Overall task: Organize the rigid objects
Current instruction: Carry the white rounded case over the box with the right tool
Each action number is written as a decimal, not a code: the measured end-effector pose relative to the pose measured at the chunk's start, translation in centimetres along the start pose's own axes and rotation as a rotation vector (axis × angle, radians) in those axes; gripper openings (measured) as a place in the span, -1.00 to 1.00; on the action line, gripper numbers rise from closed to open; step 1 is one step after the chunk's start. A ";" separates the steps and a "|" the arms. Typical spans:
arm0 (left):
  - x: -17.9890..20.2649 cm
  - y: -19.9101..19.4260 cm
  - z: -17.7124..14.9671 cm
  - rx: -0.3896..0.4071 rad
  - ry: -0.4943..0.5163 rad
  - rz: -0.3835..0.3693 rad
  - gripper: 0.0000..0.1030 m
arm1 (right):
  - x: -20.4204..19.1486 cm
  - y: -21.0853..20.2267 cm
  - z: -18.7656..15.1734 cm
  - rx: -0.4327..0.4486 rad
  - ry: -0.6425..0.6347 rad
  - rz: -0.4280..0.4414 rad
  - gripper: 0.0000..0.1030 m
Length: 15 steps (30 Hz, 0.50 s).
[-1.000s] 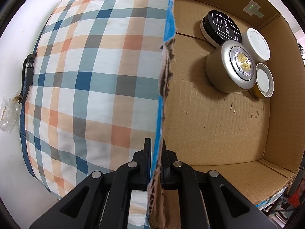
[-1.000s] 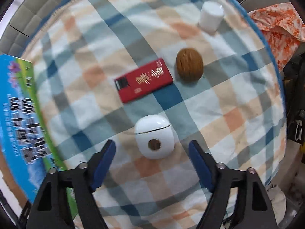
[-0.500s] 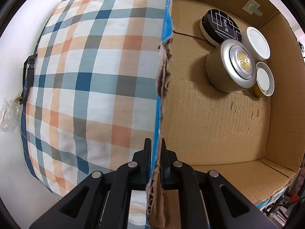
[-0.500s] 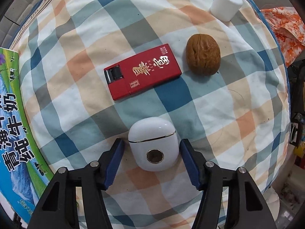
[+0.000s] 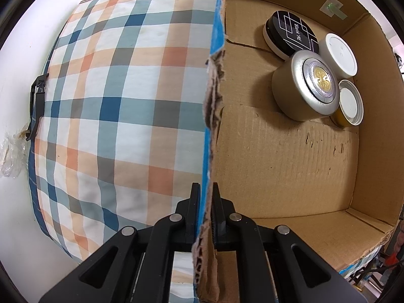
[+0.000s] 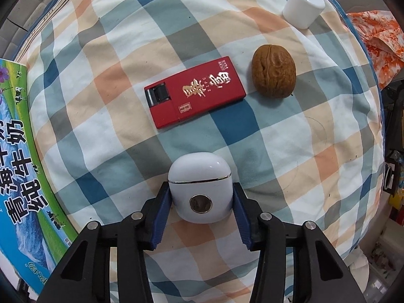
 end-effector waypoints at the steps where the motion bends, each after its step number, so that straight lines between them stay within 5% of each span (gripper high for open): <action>1: 0.0 0.0 0.0 0.000 0.000 0.000 -0.90 | -0.1 -0.1 -0.2 0.000 0.001 0.002 -0.03; 15: 0.5 0.2 -0.1 -0.002 0.011 0.005 -0.90 | -6.9 -7.8 -2.5 0.096 -0.087 0.150 -0.03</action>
Point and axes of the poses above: each gripper's, at about its wrist camera, not at the fingertips, and y roughly the way its jaws point, x to its right, z to its top, the point moved 6 cm from there along y, roughly the way its jaws point, and after that the axes turned 6 degrees about x, right-handed, at the moved point
